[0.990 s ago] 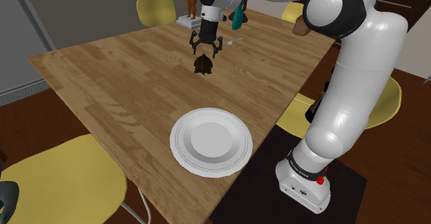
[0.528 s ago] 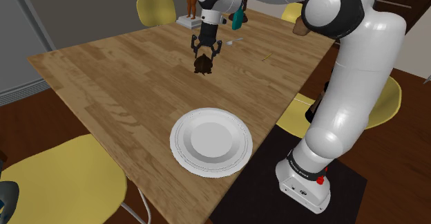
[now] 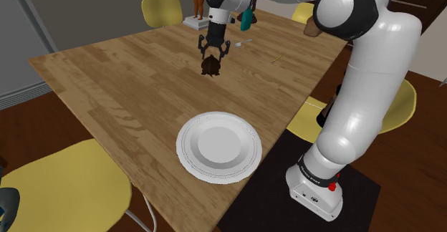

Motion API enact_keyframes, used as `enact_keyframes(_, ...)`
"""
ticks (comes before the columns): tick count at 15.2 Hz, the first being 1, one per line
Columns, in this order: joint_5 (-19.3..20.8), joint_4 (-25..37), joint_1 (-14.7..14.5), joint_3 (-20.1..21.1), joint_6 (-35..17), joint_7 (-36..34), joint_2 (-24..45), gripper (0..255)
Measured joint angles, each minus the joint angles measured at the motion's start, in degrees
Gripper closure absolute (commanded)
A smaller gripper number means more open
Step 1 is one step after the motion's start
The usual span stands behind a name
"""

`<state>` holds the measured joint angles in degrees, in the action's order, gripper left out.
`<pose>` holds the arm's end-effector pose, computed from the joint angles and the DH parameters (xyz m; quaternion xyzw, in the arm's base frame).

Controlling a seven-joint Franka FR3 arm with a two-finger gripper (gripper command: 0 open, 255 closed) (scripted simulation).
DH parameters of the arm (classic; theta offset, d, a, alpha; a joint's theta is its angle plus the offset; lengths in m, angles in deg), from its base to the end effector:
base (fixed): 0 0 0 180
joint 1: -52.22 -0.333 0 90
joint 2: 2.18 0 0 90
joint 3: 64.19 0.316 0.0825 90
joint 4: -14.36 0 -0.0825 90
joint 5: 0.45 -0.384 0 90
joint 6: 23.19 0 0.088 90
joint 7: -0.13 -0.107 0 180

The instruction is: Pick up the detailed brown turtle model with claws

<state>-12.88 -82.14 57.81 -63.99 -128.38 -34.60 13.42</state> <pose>0.6253 -0.0418 0.4321 -0.9202 0.3729 0.0841 0.0845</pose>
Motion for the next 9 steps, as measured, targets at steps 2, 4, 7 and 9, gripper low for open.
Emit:
enact_keyframes(2, 0.1, 1.1, 0.0, 0.0, 1.3, -0.4, -0.2, 255)
enact_keyframes(4, 0.1, 2.2, 0.1, 0.0, 2.8, -0.5, -0.6, 255)
enact_keyframes(7, 0.2, 3.9, 0.1, 0.0, 4.7, -1.0, -0.9, 255)
enact_keyframes(9, 0.3, 4.9, 0.2, -0.1, 6.1, -1.1, -1.2, 255)
